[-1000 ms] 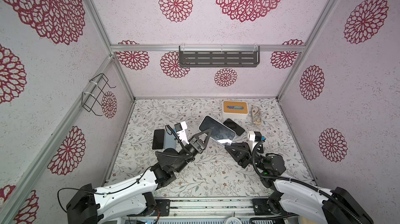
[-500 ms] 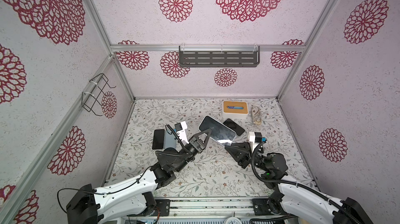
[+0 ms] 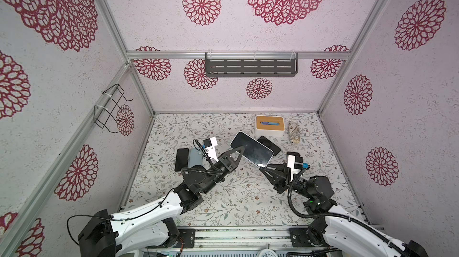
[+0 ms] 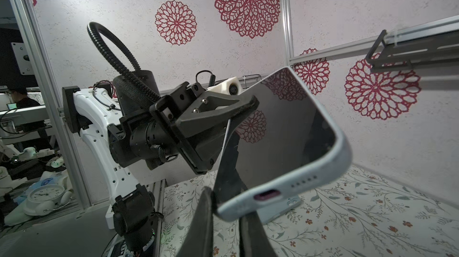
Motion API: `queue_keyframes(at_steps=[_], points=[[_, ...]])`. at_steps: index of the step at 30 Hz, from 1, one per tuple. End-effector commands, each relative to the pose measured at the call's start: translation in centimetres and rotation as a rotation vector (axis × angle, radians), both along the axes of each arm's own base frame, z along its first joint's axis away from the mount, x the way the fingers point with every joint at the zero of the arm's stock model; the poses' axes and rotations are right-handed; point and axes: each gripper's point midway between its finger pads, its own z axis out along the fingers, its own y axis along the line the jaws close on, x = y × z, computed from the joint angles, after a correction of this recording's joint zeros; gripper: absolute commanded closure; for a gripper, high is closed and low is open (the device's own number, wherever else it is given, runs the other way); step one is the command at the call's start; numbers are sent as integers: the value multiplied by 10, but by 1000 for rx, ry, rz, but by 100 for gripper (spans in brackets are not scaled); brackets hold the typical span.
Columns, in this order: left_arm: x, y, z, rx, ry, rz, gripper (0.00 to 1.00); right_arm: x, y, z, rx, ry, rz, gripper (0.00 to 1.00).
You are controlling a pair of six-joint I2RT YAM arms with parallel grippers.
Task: Take the phone out of the phone case
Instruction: Remove the phone case from the phone.
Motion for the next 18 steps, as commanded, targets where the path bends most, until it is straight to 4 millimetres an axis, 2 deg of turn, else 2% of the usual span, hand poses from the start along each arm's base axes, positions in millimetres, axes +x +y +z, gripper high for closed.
queue_keyframes(at_steps=[1,11,14,18], points=[[-16,-21,-5,37,27,-139,100,24,-14,13,-58,-173,-215,100],[-20,-35,-1,54,9,-236,100,26,-27,25,-59,-239,-311,100],[-14,-29,-2,43,11,-232,100,23,-30,23,-55,-235,-309,100],[-14,-28,9,66,-34,-273,100,21,-34,13,-51,-193,-312,98]])
